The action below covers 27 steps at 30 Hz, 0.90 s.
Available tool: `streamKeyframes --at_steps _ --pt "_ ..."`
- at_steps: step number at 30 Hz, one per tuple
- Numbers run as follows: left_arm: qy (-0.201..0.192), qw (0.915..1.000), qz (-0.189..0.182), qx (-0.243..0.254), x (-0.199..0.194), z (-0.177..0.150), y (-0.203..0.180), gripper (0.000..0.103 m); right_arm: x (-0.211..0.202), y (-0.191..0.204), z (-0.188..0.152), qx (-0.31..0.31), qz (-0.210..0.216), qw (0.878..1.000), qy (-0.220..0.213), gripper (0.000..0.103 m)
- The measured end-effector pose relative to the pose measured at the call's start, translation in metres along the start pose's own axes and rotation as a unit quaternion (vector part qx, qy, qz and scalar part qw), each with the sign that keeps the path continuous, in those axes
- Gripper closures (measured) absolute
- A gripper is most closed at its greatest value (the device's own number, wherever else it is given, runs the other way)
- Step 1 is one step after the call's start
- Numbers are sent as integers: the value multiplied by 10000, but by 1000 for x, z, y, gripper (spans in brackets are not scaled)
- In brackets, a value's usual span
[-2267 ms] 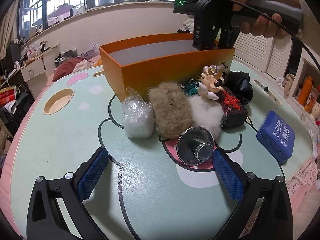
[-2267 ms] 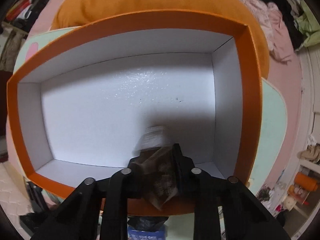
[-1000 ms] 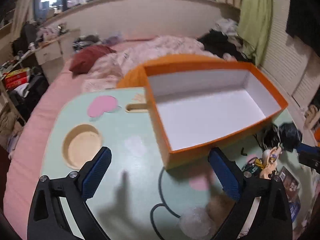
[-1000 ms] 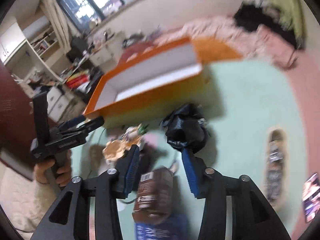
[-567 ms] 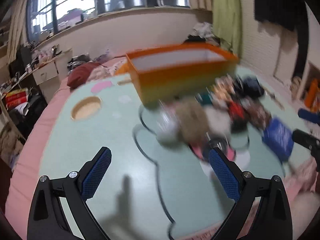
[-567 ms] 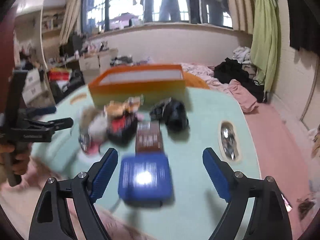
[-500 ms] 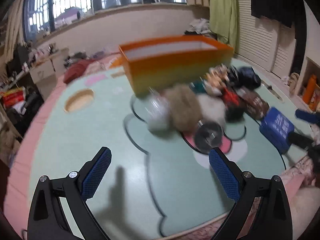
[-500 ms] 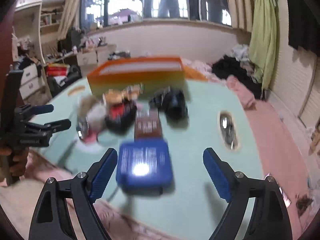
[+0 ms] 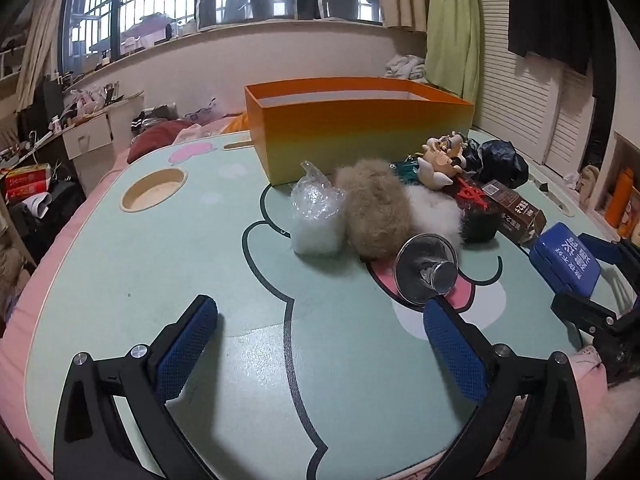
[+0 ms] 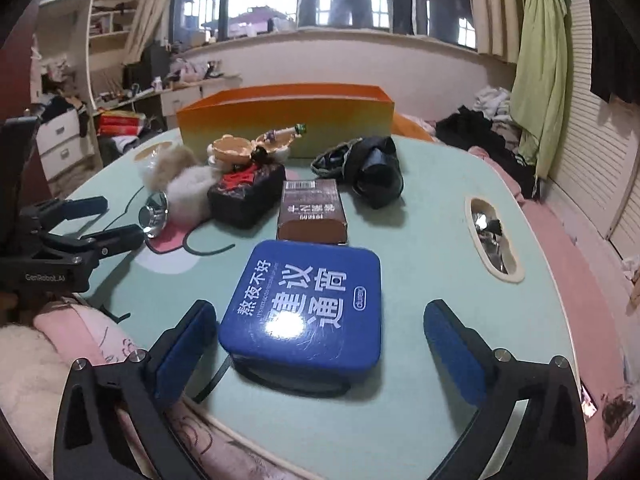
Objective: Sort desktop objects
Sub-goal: 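Carry the brown card box out with right tool, set it on table, then grasp the blue tin with right tool while left tool grasps the silver cone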
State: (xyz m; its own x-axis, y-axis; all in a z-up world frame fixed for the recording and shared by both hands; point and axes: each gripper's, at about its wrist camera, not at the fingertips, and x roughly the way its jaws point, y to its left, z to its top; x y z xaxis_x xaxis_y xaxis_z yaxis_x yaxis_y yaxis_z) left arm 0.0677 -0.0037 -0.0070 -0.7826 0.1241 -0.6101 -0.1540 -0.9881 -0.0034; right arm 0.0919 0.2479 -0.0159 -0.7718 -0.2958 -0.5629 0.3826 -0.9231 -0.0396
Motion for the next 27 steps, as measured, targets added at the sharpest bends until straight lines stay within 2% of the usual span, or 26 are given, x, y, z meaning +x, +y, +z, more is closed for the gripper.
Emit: streamKeyframes --at_steps 27 --pt "7 10000 -10 3 1 3 1 0 -3 4 0 8 -19 10000 -38 0"
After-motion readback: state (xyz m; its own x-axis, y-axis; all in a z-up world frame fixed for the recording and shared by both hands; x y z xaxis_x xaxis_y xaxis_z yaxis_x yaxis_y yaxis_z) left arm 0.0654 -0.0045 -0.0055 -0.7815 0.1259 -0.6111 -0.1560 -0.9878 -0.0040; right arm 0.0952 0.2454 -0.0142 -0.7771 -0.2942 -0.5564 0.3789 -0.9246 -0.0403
